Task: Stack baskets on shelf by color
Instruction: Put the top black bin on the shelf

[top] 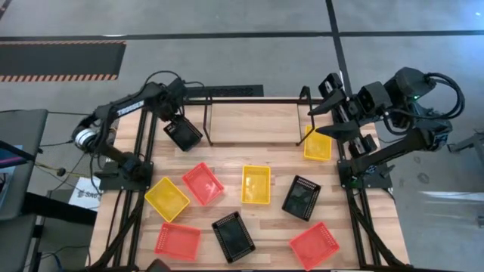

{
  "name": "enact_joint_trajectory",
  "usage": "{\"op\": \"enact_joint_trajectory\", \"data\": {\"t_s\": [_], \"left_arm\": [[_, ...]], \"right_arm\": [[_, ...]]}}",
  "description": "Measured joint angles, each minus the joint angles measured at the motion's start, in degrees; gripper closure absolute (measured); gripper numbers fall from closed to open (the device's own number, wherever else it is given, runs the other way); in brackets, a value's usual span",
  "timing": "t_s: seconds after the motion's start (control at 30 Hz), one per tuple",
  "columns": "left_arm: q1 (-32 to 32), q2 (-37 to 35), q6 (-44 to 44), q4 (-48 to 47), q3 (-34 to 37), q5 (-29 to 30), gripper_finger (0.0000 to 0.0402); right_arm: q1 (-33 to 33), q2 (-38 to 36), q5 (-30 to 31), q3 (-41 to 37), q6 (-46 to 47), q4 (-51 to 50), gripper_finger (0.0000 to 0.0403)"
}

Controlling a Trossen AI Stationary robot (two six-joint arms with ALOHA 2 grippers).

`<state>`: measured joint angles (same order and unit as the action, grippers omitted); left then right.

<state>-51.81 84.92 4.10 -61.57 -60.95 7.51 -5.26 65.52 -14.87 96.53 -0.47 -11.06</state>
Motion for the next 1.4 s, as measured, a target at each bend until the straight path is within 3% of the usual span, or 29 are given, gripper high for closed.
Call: {"op": "enact_joint_trajectory", "data": {"t_s": [0.23, 0.57, 1.4], "left_arm": [[-0.31, 8.05, -3.14, 2.01, -0.01, 0.31, 0.0207], [-0.28, 13.93, -5.34, 4.05, -0.06, 0.42, 0.0207], [0.41, 1.00, 2.44, 0.53, -0.04, 1.82, 0.0207]], "right_arm": [[0.02, 0.00, 0.00, 0.00, 0.01, -0.73, 0.0208], [0.02, 0.00, -0.02, 0.00, 0.02, -0.99, 0.0210], [0.02, 0.02, -0.07, 0.00, -0.11, -2.06, 0.0214]]}}
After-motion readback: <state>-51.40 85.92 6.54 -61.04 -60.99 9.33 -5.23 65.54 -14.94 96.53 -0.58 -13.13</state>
